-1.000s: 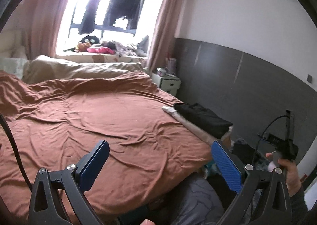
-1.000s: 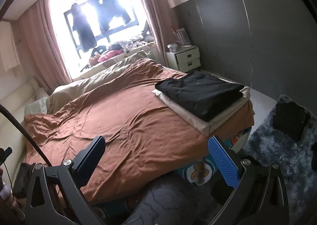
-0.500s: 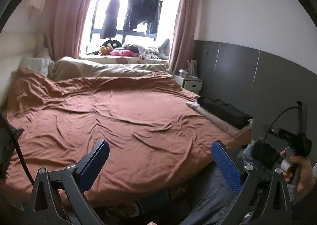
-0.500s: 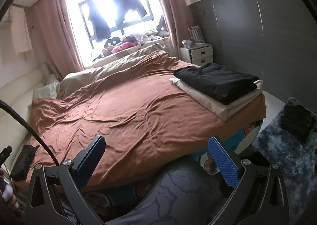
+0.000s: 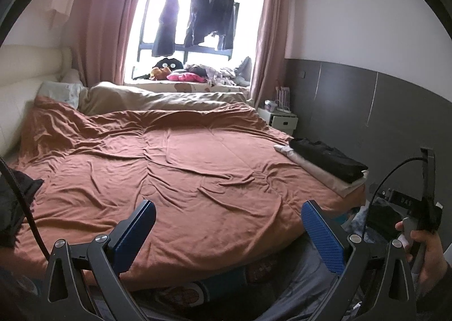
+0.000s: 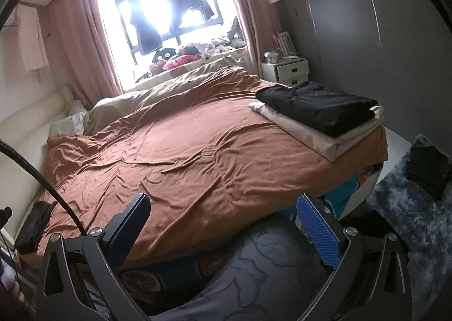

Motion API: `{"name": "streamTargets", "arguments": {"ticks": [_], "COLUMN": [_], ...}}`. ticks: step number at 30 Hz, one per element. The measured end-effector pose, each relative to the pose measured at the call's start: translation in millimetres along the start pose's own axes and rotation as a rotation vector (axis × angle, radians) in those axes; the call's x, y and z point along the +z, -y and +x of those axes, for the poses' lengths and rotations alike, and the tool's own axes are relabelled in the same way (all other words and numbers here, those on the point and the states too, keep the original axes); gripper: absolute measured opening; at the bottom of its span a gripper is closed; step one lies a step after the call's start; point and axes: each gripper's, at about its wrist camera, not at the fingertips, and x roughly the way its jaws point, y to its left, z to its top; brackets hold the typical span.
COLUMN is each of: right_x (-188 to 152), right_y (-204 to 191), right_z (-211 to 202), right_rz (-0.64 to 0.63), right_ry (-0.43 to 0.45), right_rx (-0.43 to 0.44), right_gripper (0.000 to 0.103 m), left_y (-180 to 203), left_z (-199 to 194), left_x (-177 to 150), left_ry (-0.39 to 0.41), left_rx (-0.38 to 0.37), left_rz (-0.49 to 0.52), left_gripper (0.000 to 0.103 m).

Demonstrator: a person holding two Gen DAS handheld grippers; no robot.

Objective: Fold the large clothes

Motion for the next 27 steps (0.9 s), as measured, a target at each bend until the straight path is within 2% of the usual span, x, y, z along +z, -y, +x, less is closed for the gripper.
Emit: {"name": "streamTargets", "arguments": {"ticks": [27], "right_x": [-14.1], "right_y": [-19.5], "right_z": [2.1], "right_rz": [-0.050], "right_ry": [-0.005], "right_rx": [0.017], "right_gripper": [0.103], "left_y": [1.8], "left_z": [2.2], "left_x": [-11.4], "left_ry": [-0.025], "left_rx": [0.014], "left_rz": [0.010], "left_gripper": [0.103]}}
